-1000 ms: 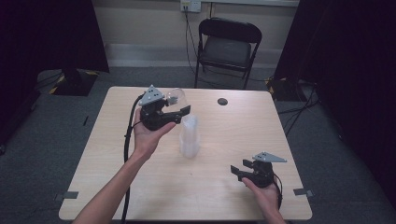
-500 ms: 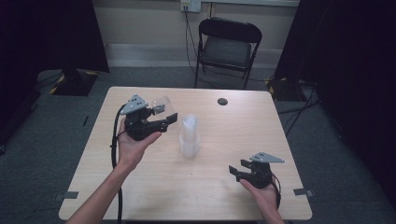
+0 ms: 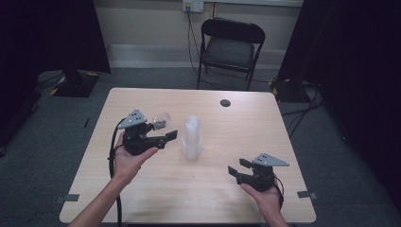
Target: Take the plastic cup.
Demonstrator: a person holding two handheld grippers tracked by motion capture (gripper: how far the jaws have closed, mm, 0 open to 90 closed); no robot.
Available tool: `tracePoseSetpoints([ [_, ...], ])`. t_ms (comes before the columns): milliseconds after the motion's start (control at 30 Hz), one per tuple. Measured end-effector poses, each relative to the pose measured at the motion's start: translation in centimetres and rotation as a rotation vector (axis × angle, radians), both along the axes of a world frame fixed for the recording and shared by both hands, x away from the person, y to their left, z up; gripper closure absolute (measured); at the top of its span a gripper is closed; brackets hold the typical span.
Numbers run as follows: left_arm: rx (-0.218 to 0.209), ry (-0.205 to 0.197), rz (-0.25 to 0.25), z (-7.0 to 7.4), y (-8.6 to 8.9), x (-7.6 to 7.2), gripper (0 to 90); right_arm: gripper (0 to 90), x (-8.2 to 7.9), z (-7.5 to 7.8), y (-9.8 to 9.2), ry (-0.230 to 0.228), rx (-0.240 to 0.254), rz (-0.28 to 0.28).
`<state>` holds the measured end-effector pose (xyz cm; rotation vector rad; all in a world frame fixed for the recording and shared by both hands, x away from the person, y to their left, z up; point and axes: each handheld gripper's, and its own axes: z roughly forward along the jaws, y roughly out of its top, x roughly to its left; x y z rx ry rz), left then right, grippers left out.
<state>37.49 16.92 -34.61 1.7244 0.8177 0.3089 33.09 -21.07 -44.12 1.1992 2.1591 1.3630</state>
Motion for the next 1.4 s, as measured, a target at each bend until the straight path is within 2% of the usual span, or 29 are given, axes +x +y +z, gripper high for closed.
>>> tracePoseSetpoints([
  [167,-0.004,0.034,-0.022,-0.2,0.1,-0.7,37.9,41.0,-0.5,0.2,0.8,-0.01,0.006,0.04],
  [233,-0.019,0.051,-0.023,-0.4,0.1,-1.0,38.4,43.6,-1.0,0.5,1.6,-0.039,0.013,0.086],
  [333,-0.028,0.059,-0.034,-0.8,0.2,-1.3,38.7,45.3,-1.3,0.7,2.2,-0.054,0.01,0.111],
  [400,-0.022,0.052,-0.033,-1.4,0.1,-1.4,39.8,46.5,-1.7,0.8,3.2,-0.068,-0.001,0.143],
  [467,-0.034,0.069,-0.028,-2.3,0.1,-1.4,39.9,46.8,-1.7,0.8,3.5,-0.071,-0.011,0.159],
  [533,-0.001,0.094,-0.033,-3.2,-0.2,-1.3,40.5,47.6,-2.1,0.9,4.3,-0.104,-0.032,0.192],
  [567,-0.001,0.098,-0.036,-3.4,-0.2,-1.4,40.5,47.8,-2.3,1.0,4.7,-0.11,-0.037,0.2],
  [633,-0.005,0.105,-0.041,-3.6,-0.3,-1.4,40.4,47.8,-2.3,1.0,5.0,-0.113,-0.041,0.21],
  [700,-0.014,0.148,-0.044,-4.5,-0.3,-1.3,40.1,47.5,-2.5,1.1,5.9,-0.121,-0.055,0.242],
  [833,-0.032,0.174,-0.043,-4.8,-0.2,-1.3,40.1,44.3,-2.3,0.9,6.9,-0.106,-0.071,0.271],
  [967,-0.041,0.193,-0.044,-5.0,-0.3,-1.4,40.0,44.1,-1.9,0.6,7.5,-0.108,-0.076,0.272],
  [1067,-0.106,0.248,-0.071,-5.1,-0.3,-1.4,40.1,44.1,-1.9,0.3,7.8,-0.117,-0.071,0.271],
  [1167,-0.11,0.256,-0.08,-5.0,-0.5,-1.5,40.1,43.8,-1.8,0.2,8.0,-0.124,-0.071,0.272],
  [1367,-0.136,0.288,-0.09,-4.8,-0.6,-1.7,40.6,43.7,-1.7,0.0,9.3,-0.167,-0.05,0.289],
  [1400,-0.139,0.296,-0.094,-4.8,-0.7,-1.7,41.0,45.8,-1.8,-0.1,9.9,-0.196,-0.046,0.292],
])
